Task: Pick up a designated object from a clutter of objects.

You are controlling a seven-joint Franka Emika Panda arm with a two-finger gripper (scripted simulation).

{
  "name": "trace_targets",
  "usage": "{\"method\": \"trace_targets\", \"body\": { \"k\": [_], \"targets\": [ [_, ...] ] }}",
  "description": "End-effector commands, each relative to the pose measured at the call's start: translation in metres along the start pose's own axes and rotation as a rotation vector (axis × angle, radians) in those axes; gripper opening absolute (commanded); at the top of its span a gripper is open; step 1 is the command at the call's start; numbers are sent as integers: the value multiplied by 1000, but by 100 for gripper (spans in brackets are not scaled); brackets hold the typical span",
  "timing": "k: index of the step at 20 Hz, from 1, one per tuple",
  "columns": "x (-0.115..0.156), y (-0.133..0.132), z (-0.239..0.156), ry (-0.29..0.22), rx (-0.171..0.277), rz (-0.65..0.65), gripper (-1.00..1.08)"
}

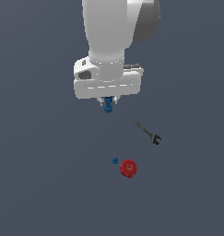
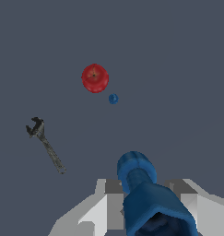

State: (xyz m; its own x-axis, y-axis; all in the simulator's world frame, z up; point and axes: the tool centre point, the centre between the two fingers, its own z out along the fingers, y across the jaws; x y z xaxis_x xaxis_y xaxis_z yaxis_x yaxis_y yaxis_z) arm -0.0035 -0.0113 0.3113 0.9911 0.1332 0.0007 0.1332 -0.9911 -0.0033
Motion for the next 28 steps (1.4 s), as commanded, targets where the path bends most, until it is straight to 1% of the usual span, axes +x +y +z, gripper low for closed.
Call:
{"method": "trace_targets", "body": {
  "k": [1,9,15,21,28],
  "targets": [
    [-13,19,-23,0,1,0,-100],
    [-48,75,-88,0,1,0,-100],
    [-64,105,-122,-1,-1,0,-100],
    [-70,119,-139,-1,-3,0,-100],
    [-69,119,-137,-1,-3,0,-100]
  ]
}}
